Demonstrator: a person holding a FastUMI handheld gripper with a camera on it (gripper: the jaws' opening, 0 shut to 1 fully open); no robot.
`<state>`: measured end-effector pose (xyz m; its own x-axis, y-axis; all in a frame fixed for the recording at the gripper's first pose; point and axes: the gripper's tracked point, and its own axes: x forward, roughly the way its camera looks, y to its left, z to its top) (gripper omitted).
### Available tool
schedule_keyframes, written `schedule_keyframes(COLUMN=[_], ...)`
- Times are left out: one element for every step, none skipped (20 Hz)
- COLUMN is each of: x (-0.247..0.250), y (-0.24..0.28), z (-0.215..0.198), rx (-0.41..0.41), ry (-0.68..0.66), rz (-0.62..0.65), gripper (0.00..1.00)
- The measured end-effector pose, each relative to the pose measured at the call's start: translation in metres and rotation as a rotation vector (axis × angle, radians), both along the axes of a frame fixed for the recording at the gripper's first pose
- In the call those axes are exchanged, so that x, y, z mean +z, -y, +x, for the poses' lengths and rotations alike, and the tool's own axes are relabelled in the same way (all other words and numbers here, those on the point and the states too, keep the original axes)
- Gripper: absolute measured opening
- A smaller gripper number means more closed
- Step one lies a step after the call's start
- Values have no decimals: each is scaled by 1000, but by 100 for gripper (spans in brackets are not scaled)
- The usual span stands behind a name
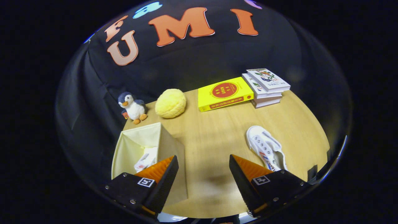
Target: Open the storage box then place both shoes into the box .Put the left shoe in first, then the right shoe, with the right side of both shoes facing outward in a uniform manner.
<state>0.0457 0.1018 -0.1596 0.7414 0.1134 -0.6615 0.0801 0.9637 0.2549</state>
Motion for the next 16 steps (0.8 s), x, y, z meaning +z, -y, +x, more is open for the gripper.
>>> schedule_keyframes(x=[-6,-11,-17,-24,-33,-40,-49,-57,-66,-73,-81,-89,-97,-105,-114,-121], y=[19,36,53,69,84,96,110,123,133,143,153,159,166,171,174,177], z=[1,1,1,0,-2,-4,-7,-8,-11,-12,-13,-12,-13,-12,-12,-12], rx=[-16,-33,-47,-58,-63,-61,-58,-53,-39,-24,-17,-7,0,10,24,35], ry=[-2,-2,-4,-12,-24,-37,-51,-61,-74,-84,-93,-102,-112,-124,-141,-154], rz=[-10,-15,-22,-33,-44,-55,-76,-99,-123,-146,-167,-185,-200,-210,-215,-221], gripper=[98,98,98,98,99,98,98,98,98,98,99,99,99,99,99,99])
